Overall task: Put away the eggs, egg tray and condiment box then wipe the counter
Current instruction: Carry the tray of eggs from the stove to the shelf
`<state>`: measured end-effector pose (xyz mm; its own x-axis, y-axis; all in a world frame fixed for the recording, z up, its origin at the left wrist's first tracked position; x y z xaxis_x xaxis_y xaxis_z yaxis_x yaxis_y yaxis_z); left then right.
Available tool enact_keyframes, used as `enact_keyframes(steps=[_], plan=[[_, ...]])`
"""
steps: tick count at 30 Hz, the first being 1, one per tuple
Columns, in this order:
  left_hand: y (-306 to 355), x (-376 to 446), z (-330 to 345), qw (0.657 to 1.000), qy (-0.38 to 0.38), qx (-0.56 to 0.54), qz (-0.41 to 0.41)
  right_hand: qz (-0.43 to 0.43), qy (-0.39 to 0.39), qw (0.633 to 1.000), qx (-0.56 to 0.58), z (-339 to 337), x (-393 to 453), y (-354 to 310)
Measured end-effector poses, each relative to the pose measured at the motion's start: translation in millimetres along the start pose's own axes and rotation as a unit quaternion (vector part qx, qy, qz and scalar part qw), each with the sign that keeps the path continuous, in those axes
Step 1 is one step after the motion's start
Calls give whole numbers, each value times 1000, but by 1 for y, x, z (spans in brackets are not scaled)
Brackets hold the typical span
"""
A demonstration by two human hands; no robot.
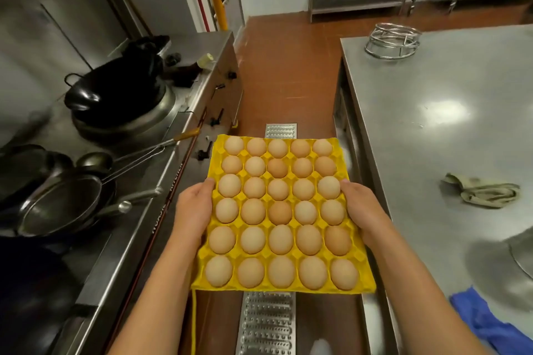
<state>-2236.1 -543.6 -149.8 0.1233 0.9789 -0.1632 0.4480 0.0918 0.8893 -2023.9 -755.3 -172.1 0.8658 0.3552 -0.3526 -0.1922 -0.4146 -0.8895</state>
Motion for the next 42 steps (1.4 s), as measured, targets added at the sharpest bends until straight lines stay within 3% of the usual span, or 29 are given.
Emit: enact_keyframes(steps=[9, 29, 42], plan=[[30, 64, 42, 1000, 23, 4, 7, -13, -5, 1000, -7, 21, 79, -44], [98, 337, 186, 995, -85, -24, 48, 52, 101, 994, 8, 126, 280, -144], [160, 433, 306, 997, -73, 1, 1, 59, 43, 997, 7, 131, 461, -194]])
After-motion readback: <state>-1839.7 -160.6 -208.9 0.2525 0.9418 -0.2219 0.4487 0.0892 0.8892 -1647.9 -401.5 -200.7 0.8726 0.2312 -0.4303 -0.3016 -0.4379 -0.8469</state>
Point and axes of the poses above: each hand's wrist, its own x-axis towards the middle knuckle, its own z-axis out of the palm, y = z × x, the point moved 2 cm from there along x, towards the middle knuckle, and after that the axes turned 13 degrees about y, right-handed, at the moved point
